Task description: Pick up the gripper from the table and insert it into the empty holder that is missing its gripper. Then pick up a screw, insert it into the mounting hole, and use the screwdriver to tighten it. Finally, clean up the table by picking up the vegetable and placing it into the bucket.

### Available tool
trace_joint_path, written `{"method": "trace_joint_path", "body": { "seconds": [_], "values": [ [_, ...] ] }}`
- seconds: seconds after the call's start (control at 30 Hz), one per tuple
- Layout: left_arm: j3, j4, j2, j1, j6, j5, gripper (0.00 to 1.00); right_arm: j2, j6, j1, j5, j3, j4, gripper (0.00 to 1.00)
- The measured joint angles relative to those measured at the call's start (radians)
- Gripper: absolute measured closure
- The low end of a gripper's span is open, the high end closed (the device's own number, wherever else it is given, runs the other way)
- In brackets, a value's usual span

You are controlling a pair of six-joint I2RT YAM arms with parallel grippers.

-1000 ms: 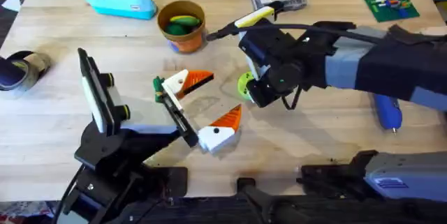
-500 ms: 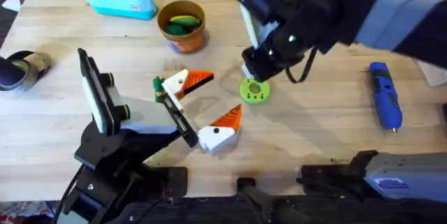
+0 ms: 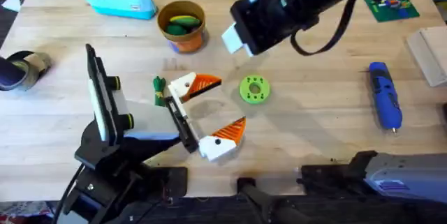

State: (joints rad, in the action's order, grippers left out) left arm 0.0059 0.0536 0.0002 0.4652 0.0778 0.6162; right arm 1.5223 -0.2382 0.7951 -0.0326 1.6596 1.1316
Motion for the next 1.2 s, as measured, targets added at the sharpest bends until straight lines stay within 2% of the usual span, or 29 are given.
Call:
{"method": "trace_joint_path", "body": {
  "seconds": [0.3,0.6,0.87,1.2],
  "values": [
    [0.000,0.001,0.000,0.000,-0.011,0.025,0.014,0.008,-0.014,0.118,-0.028,0.008,-0.030,0.995],
    [0.000,0.001,0.000,0.000,-0.011,0.028,0.014,0.141,-0.023,0.189,-0.037,0.129,0.019,0.995],
    [0.000,0.001,0.000,0.000,-0.011,0.028,0.013,0.178,-0.019,0.230,-0.037,0.135,0.025,0.995],
    [0.000,0.001,0.000,0.000,-0.012,0.028,0.014,0.195,-0.009,0.232,-0.036,0.140,0.025,0.995]
  ]
}}
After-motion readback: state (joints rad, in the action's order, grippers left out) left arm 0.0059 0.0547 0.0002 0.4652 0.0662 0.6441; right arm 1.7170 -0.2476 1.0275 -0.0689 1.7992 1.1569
